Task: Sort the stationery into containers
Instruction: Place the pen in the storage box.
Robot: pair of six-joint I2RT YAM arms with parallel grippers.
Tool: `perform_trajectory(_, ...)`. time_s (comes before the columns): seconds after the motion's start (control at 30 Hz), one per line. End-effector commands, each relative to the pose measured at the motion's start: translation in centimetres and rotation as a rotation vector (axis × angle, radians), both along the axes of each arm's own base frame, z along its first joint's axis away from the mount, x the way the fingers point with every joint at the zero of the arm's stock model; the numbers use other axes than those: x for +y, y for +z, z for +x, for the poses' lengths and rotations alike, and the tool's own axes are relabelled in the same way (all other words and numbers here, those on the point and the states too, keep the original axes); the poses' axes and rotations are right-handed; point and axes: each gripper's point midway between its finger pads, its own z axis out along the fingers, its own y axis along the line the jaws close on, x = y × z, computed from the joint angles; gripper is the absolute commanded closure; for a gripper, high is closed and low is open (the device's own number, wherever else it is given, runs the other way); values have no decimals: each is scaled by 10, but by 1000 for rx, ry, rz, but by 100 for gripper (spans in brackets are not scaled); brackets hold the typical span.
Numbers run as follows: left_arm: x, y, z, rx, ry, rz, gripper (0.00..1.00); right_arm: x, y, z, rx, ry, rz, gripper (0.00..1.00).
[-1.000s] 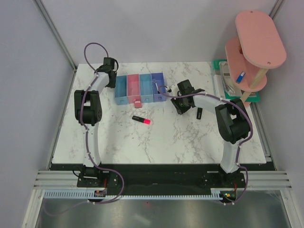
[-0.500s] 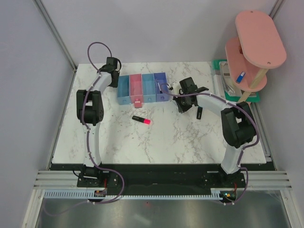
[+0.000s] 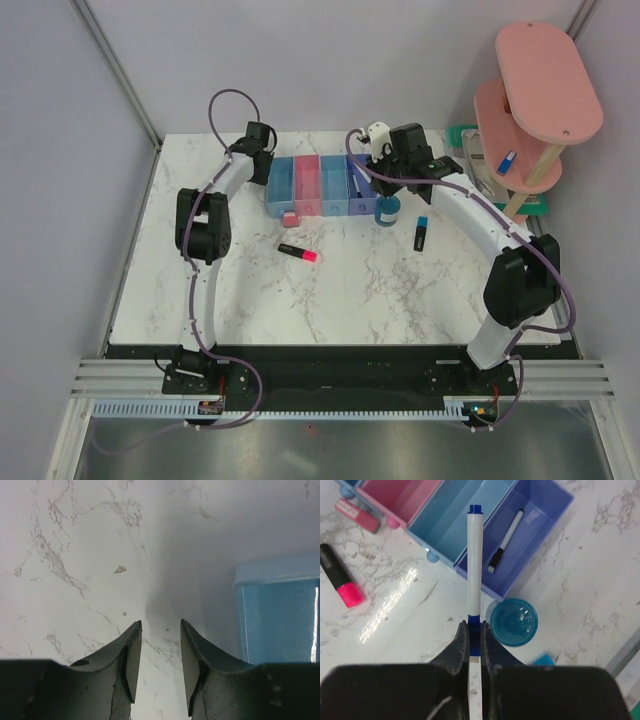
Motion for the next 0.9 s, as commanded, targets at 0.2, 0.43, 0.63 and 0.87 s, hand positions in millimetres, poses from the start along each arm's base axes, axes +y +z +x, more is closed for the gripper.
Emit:
perform_trajectory(0.2, -43, 12, 12, -55, -73, -42, 56, 17, -12, 89, -102, -132, 93, 100)
perform_trajectory(0.43, -54, 6, 7, -39, -97, -38, 56, 16, -39, 116, -90, -179, 98, 100)
perform_trajectory(0.63, -52, 5, 7, -37, -99, -24, 56, 3, -44, 128, -115, -237, 94, 100)
perform_trajectory(0.87, -49, 7, 2, -33, -92, -7, 55, -10, -52, 124, -114, -276, 83, 100)
